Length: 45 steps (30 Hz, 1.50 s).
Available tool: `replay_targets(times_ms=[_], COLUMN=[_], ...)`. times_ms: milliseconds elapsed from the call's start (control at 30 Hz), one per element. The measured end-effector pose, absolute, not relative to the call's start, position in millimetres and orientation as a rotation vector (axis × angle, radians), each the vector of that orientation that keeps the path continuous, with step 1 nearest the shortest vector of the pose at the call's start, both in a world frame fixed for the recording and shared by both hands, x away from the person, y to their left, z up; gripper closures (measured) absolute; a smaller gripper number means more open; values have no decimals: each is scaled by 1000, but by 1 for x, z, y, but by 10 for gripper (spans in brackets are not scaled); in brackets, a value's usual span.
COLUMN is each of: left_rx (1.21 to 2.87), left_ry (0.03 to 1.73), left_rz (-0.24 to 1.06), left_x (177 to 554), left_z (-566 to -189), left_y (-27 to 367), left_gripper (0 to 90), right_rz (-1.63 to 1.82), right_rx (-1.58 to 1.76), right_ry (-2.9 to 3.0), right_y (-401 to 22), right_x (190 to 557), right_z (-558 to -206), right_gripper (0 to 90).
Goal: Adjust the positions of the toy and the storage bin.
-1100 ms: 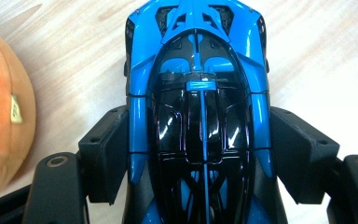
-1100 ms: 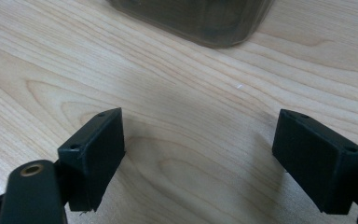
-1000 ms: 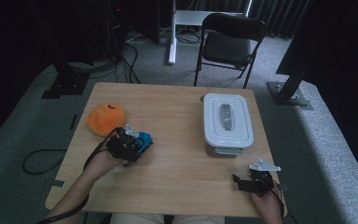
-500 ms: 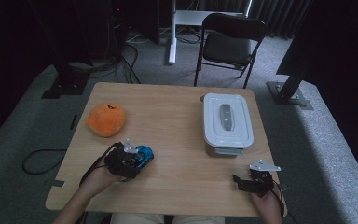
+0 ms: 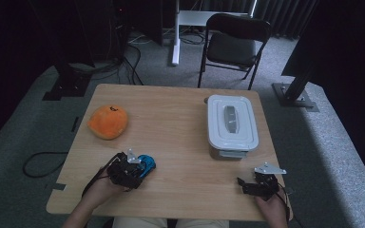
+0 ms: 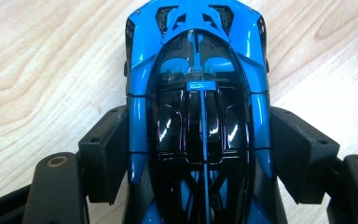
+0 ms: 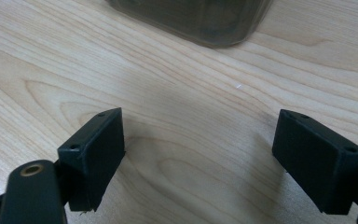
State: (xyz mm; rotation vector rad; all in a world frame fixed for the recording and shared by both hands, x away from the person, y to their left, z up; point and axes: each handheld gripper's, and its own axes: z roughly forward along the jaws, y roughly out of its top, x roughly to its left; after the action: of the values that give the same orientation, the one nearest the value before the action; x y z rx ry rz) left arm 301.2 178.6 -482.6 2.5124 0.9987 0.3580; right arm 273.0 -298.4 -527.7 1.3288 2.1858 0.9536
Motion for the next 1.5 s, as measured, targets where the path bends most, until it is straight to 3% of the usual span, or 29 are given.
replay_targets(times_ms=[433,767,1000,1500], left_rx=[2482,2473,2427,2309], left_ry=[1017,1050,1065,1166], left_rz=[256,265,258,371], left_x=[305,303,304,314], left_z=[-494,-491,-481,-460], left_y=[185,187,193,227], left_gripper=[279,267,197,192], right_rz=[953,953,953,953], right_rx=[1334,1334,1334,1334], right_ry=[2182,2182,2182,2182], right_y=[-299,-299,-299,-299], right_x=[273,273,273,273], right_z=[-528,-528,-528,-528], right_gripper=[163,163,163,163])
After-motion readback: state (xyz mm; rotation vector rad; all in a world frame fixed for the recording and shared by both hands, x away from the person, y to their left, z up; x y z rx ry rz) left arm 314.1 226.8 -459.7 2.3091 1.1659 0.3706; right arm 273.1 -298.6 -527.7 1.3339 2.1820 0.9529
